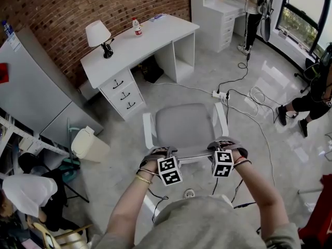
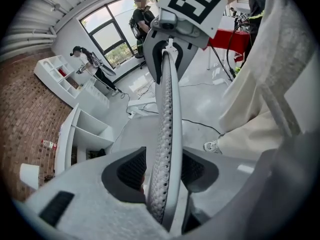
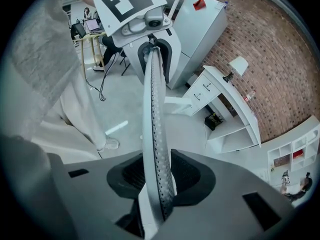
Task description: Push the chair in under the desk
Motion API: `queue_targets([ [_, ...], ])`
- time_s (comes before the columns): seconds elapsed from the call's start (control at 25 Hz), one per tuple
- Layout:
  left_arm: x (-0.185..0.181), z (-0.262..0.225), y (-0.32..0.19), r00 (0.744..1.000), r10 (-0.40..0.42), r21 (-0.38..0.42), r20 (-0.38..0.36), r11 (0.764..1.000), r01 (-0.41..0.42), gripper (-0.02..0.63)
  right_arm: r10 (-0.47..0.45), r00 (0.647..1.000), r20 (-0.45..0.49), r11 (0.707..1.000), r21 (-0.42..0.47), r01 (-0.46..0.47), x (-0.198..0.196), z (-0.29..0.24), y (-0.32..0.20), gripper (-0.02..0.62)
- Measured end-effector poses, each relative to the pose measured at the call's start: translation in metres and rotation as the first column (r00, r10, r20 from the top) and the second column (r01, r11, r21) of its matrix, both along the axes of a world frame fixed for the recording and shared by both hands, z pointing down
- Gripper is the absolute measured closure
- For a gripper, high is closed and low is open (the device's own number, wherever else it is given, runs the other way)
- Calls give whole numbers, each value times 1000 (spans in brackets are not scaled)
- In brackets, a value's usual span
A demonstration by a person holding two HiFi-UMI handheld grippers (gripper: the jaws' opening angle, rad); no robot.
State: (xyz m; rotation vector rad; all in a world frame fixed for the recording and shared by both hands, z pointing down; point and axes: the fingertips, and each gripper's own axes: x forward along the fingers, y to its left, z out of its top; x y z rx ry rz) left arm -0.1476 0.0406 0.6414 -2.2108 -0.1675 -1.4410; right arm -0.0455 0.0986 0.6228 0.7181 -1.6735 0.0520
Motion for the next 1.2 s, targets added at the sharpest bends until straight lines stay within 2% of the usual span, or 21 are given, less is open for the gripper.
queue_targets([
  [0.32, 1, 9, -5, 999, 13, 24, 43, 1000, -14, 469, -33, 999, -37, 999, -33, 32, -1, 15, -3, 500],
  [0.56, -4, 16, -2, 994, 56, 26, 95, 998, -59, 538, -59, 994, -94, 998, -41, 56, 1, 21, -3, 566],
  [0.64, -4, 17, -1, 993, 66, 36, 98, 997, -70, 549, -62, 994, -92, 997, -55, 57, 1, 23, -2, 568],
  [1.2, -5, 18, -1, 992, 75, 51, 98, 995, -81, 561, -78, 989, -126, 997, -34, 74, 1, 24, -2, 584],
])
